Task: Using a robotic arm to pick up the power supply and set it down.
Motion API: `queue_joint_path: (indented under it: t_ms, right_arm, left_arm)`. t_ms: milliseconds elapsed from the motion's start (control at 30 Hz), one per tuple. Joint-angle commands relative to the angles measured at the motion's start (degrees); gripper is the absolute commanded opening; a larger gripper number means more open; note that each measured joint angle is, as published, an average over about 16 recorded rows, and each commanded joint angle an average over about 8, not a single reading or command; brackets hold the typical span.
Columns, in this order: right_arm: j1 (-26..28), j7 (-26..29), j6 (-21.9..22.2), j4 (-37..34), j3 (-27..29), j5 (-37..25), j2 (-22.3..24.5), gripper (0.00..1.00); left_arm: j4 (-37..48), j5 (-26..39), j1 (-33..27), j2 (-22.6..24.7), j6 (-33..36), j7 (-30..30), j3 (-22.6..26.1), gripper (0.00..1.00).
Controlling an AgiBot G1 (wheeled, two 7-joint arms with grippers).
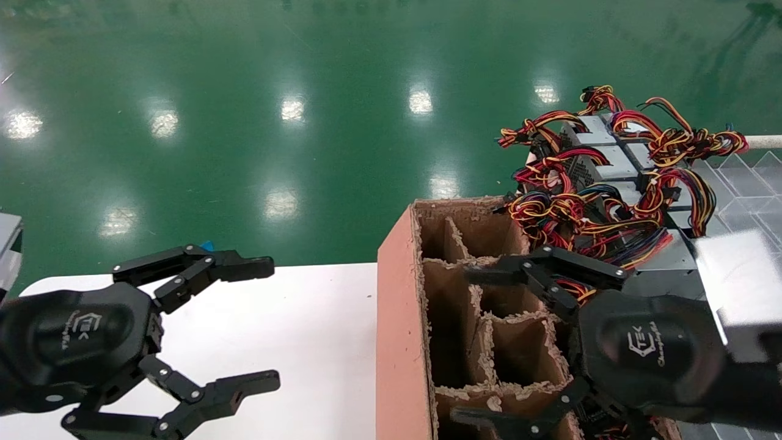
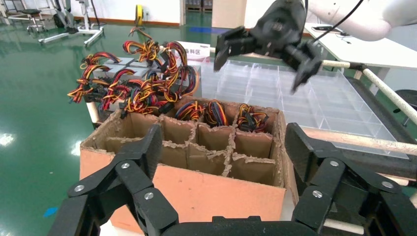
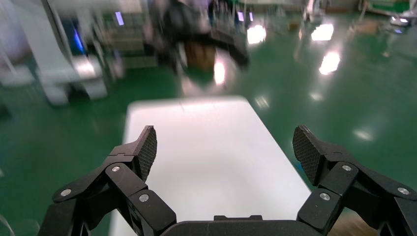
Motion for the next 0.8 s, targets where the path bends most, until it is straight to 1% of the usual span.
queue_joint_path:
  t_ms: [33,167,300,467,633,667,700,733,800]
  right_arm:
    - [1.14,-1.33,-0.31,0.36,-0.25,-2.62,0.91,1.0]
    - [4.18,-3.05,-2.02,-0.82,-1.53,-7.79,3.27,1.0]
    - [6.21,-4.5,-2.9,-2.34,-3.04,-11.1,5.13,1.0]
    - [7.5,-7.93,-2.27,-3.74,-4.69,-14.86,6.37,1.0]
    - [8.91,-11.72,-1.37,-5.74,-5.7,-18.73,6.13,1.0]
    - [9.3,-12.28,-1.29,-6.2,-5.88,-19.43,5.97,0.96]
    - [9.69,-12.72,-1.27,-6.68,-6.07,-20.06,5.79,0.88]
    - [10.11,-13.04,-1.3,-7.16,-6.28,-20.65,5.6,0.77]
    - [10.99,-13.61,-1.36,-8.02,-6.75,-21.89,5.23,0.52]
  left_arm:
    - [0.0,0.0,0.0,0.0,0.0,0.0,0.0,0.0]
    - [0.0,0.0,0.0,0.0,0.0,0.0,0.0,0.0]
    - [0.0,0.0,0.0,0.0,0.0,0.0,0.0,0.0]
    - [0.0,0.0,0.0,0.0,0.0,0.0,0.0,0.0]
    - [0.0,0.0,0.0,0.0,0.0,0.0,0.0,0.0]
    - [0.0,0.0,0.0,0.0,0.0,0.0,0.0,0.0]
    - [0.0,0.0,0.0,0.0,0.0,0.0,0.0,0.0]
    - [0.0,0.0,0.0,0.0,0.0,0.0,0.0,0.0]
    - [0.0,0.0,0.0,0.0,0.0,0.0,0.0,0.0]
